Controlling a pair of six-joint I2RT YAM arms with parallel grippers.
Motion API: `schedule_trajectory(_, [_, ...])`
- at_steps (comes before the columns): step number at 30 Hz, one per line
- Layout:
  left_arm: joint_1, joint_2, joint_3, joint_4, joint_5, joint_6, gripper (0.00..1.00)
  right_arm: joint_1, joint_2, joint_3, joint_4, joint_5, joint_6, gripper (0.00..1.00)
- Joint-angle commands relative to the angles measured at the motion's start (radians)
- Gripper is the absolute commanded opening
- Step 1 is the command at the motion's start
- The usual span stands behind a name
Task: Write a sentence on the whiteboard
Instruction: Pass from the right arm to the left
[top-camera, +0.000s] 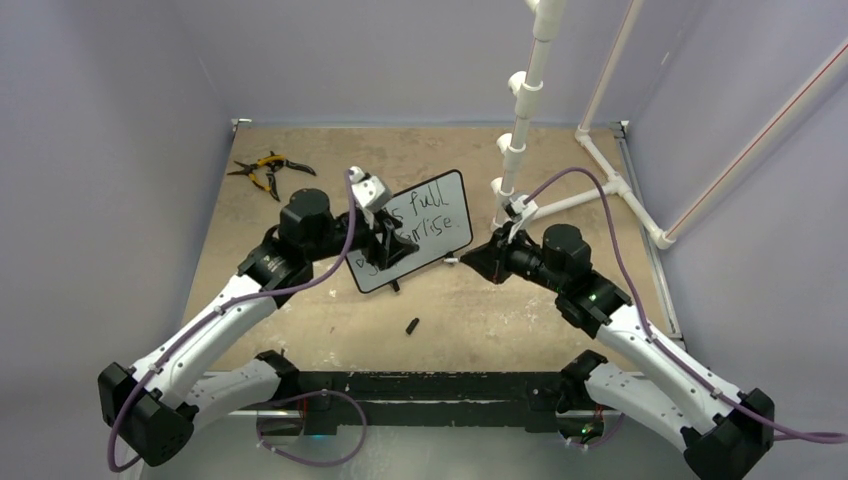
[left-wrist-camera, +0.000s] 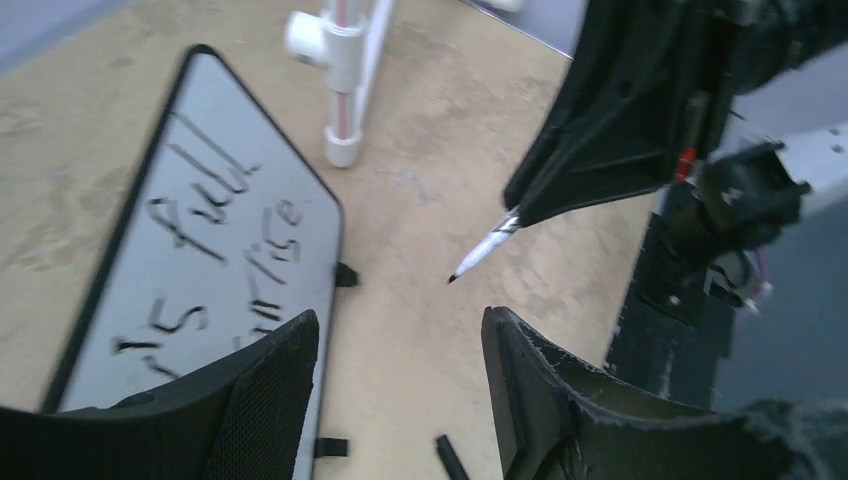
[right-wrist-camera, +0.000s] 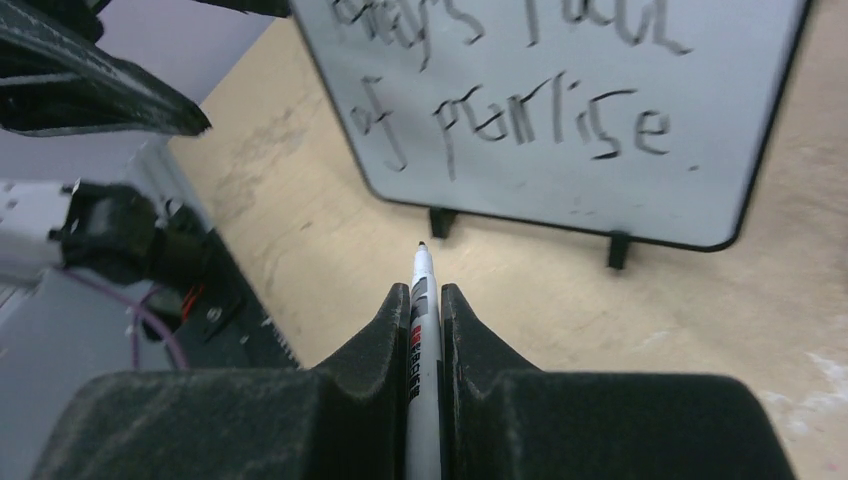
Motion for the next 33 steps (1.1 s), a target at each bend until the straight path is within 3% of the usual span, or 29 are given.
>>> schedule_trajectory(1, [-0.087, 0.022, -0.027, -0.041, 0.135, 0.038, 0.60, -0.005, 0.029, 0.043, -0.017, -0.257, 0.019, 0.00])
schedule_trajectory(7, [-0.208, 0.111, -0.040, -0.067, 0.132, 0.080, 0.60, -0.005, 0.075, 0.080, -0.020, -0.378, 0.057, 0.00])
schedule_trajectory(18, [-0.273, 0.200, -0.016, -0.010, 0.146, 0.066, 0.59, -0.006, 0.085, 0.085, -0.030, -0.432, 0.092, 0.01])
schedule_trajectory(22, [-0.290, 0.214, -0.020, 0.035, 0.172, 0.036, 0.47, -0.005, 0.083, 0.078, -0.027, -0.437, 0.096, 0.02])
schedule_trajectory(28, [-0.325, 0.213, -0.048, 0.104, 0.192, -0.024, 0.01, -0.005, 0.056, 0.047, 0.040, -0.434, 0.151, 0.13])
schedule_trajectory(33, [-0.328, 0.119, -0.135, 0.215, 0.075, -0.145, 0.00, -0.005, -0.023, -0.021, 0.152, -0.350, 0.262, 0.45])
